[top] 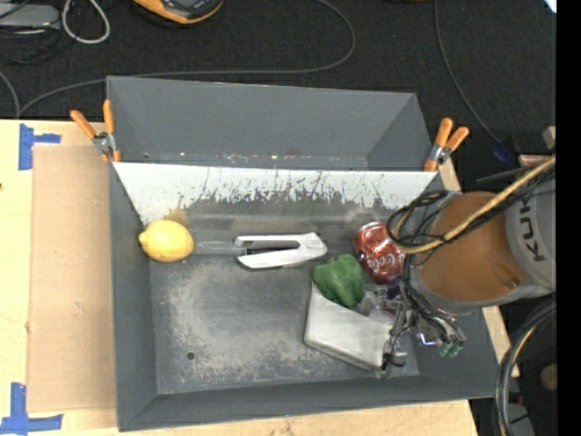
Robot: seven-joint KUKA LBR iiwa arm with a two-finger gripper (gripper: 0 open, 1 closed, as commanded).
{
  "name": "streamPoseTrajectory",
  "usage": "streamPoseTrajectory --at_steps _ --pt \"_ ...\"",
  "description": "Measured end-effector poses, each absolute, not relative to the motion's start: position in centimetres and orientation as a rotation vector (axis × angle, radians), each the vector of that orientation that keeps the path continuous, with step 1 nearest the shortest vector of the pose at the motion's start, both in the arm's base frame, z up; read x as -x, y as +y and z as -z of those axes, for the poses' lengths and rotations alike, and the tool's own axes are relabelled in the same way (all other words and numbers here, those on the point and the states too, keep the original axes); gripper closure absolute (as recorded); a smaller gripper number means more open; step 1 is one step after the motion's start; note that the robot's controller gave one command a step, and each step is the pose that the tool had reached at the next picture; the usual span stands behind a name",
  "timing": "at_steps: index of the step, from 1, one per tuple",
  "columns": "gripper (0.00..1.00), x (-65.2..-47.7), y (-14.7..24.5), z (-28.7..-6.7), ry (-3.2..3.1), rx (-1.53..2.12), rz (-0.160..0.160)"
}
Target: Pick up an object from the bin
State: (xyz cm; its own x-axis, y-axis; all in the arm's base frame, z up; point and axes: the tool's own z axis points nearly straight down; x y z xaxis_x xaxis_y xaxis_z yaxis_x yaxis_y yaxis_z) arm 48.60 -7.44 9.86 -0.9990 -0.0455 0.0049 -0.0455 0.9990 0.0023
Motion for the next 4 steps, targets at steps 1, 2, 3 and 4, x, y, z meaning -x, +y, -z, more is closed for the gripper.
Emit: streamPoseTrajectory --at_steps 1,2,3,4 --pt "0.0 -48.1 -8.9 -7.0 -3.144 0.223 0.0" --pt "1.0 -47.2 -3.0 -7.1 -3.143 -0.125 0.003" --pt "1.0 -47.2 -3.0 -7.2 -3.143 -0.126 0.002" --pt "1.0 -47.1 -2.9 -8.1 -3.137 -0.128 0.003"
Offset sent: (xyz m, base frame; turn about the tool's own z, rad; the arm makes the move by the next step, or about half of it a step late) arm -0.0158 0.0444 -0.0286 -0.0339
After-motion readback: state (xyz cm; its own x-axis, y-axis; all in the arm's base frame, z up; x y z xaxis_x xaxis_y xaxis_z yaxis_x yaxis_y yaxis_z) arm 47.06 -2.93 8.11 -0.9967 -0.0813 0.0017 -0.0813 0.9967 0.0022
